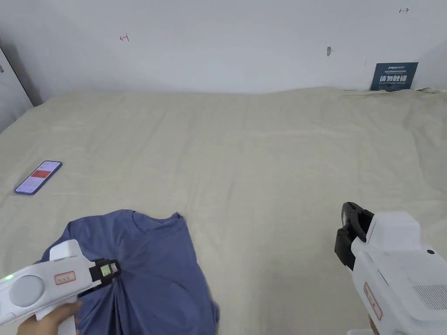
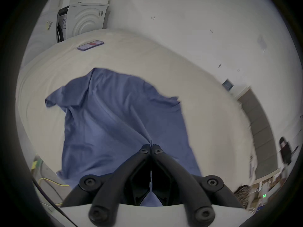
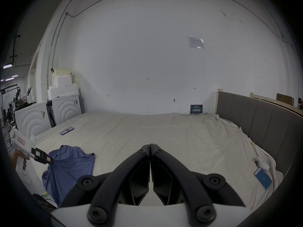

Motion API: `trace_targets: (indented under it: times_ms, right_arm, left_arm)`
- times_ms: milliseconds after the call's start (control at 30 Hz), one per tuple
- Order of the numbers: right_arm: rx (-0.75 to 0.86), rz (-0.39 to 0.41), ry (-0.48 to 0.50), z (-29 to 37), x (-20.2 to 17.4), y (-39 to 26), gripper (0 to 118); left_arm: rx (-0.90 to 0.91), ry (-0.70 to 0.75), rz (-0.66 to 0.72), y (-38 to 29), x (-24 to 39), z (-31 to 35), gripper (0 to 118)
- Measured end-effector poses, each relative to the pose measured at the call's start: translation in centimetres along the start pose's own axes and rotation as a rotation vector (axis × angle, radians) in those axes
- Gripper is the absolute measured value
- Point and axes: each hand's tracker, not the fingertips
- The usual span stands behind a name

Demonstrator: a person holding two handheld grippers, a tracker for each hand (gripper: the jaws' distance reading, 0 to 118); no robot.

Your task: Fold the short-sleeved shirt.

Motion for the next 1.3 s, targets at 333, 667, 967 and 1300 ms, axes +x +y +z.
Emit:
trace_targets:
  times_ms: [333,667,967,1300]
  right_arm:
    - [0.055,-0.029,-0.072,2.9,3.0,1.2,0]
    - [0.104,-0.027,-0.192,6.1,7.4,2.4,0]
    - [0.114,-0.028,-0.274,8.0,10.5,2.4,0]
    - [0.083,-0.050,-0.285,7.3,11.0,1.0,0]
  left_arm:
    - [0.110,-0.281,-0.167,4.6,14.3,0.8,0]
    - [0.093,-0.525,-0.390,5.8,30.4,0.2,0]
    - [-0.013,-0.621,-0.515,2.1,36.2,-2.2,0]
    - [-0.300,-0.466,-0.598,-5.0,34.2,-11.4,0]
